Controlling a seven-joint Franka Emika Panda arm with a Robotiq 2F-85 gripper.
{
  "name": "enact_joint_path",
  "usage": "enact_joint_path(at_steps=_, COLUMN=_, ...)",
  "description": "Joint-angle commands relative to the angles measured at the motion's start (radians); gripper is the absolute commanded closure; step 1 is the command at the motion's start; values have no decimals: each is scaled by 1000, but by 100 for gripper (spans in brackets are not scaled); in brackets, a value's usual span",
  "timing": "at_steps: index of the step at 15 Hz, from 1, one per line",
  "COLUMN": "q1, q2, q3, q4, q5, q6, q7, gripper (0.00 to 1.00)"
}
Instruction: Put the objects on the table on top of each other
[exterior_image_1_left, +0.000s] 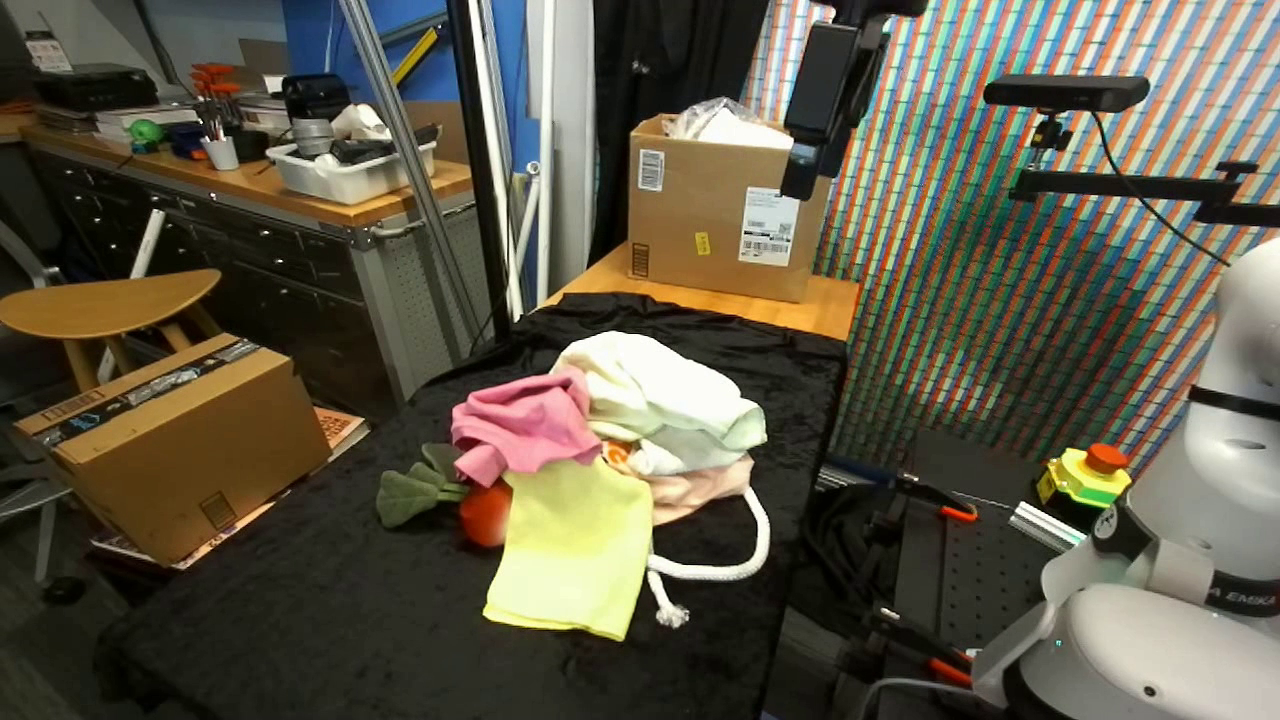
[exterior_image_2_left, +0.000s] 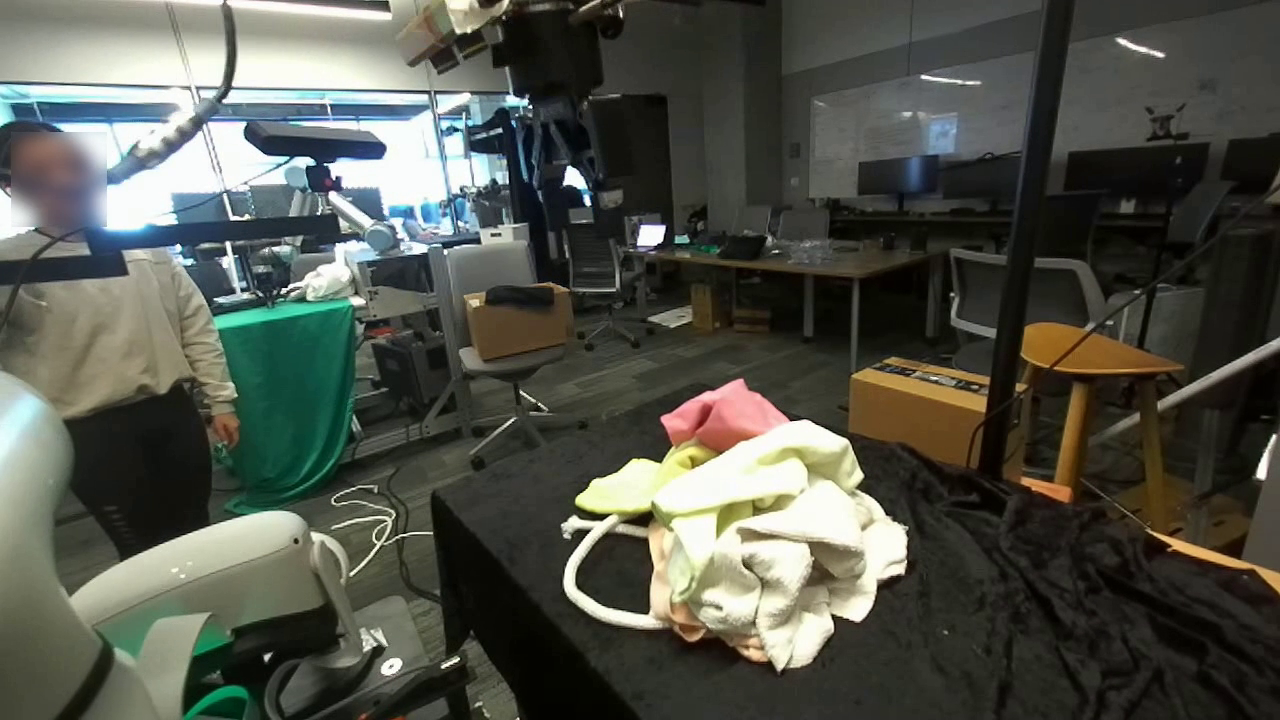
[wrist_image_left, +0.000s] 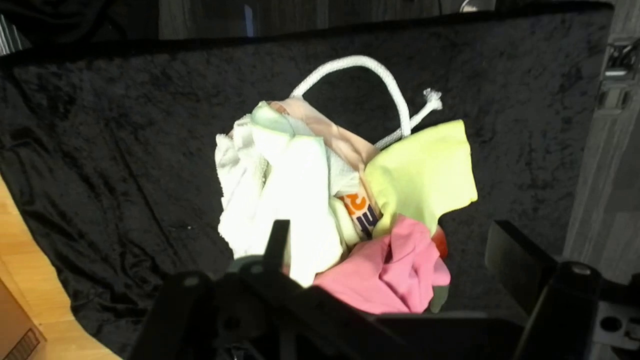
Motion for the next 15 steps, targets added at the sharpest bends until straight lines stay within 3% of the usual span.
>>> enact_joint_path(at_steps=1, q1=-46, q2=-158, q3=16, q4=-192, q5=11, q6=203, q7=42, gripper=0)
enact_joint_path(at_steps=5, q1=-98, q2=-235, q3=20, q4=-338, q5=10, q6=413, q7=100, gripper=0)
enact_joint_path(at_steps=9, q1=-120, q2=-284, q3=4, q4=-424, q5=23, q6=523, q7=97, gripper=0)
enact_joint_path(at_steps=11, q1=-91, q2=-291, q3=-37, q4=-454, q5=71, q6=539, q7=69, gripper=0)
enact_joint_path(at_steps=12, q1=-119, q2=-251, q3=-1, q4=-410, q5=38, q6=493, q7=82, gripper=0)
enact_joint_path(at_steps=15, q1=-119, q2=-251, q3=-2, q4=-419, q5=41, q6=490, q7=81, gripper=0)
